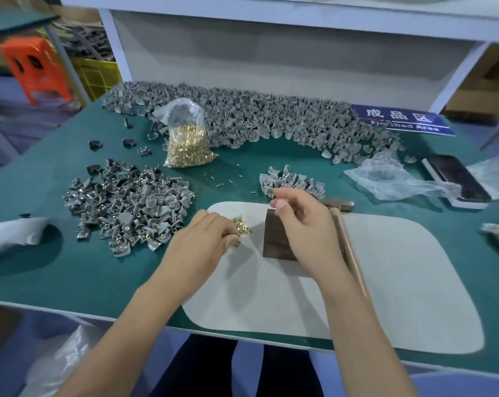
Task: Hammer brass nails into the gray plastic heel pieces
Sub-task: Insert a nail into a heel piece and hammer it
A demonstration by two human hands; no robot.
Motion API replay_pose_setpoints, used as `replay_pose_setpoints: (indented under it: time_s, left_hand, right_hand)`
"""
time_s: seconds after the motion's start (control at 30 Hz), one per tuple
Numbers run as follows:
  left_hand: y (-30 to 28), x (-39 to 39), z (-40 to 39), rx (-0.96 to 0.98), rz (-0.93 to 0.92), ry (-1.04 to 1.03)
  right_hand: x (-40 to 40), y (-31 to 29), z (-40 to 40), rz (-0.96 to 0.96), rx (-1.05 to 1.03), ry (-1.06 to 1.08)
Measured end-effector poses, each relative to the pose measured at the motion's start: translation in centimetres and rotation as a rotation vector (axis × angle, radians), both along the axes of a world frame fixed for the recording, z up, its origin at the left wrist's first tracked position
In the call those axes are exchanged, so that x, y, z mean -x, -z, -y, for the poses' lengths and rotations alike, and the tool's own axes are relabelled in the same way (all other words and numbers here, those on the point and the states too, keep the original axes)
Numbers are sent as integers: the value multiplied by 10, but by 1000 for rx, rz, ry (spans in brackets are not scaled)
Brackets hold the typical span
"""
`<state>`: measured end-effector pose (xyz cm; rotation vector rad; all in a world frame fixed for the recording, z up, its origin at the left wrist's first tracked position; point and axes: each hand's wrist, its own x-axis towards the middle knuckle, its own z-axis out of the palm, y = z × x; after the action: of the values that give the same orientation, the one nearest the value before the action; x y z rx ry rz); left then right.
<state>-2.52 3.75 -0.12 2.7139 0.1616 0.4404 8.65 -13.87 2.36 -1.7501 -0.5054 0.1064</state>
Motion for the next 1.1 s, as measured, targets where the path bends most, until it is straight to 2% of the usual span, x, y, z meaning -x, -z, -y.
replay_pose_setpoints:
  time_s: [0.03, 0.17, 0.23, 0.37, 0.43, 0.57, 0.63, 0.73, 0.87, 1.1]
  left_hand:
    - [-1, -1, 3, 75, 50, -30]
    - [-12, -16, 21, 670, 133, -9]
    - [-19, -25, 28, 827, 114, 5]
    - [-23, -37, 32, 1128, 46, -10]
    - [-25, -42, 32, 1172, 18, 15]
    - [-29, -52, 30, 1094, 16, 21]
    - [-27, -60, 26, 957, 70, -26]
    - [-24, -82, 19, 710, 111, -65]
    - [-23, -112, 13, 325, -64, -140]
    - [-26, -151, 3, 56, -249, -51]
  right_hand:
    - [1, 0, 0, 6, -11, -15]
    - [6, -1, -1, 84, 25, -137]
    - [7, -1, -1, 97, -2, -162]
    - [6, 0, 0, 52, -101, -80]
    - [6, 2, 1, 46, -128, -19]
    - [3, 2, 1, 68, -107, 35]
    - [2, -1, 2, 63, -112, 109]
    - [-6, 0, 9, 196, -37, 291]
    - [-8, 9, 11, 216, 57, 336]
    - [-12, 17, 10, 220, 76, 363]
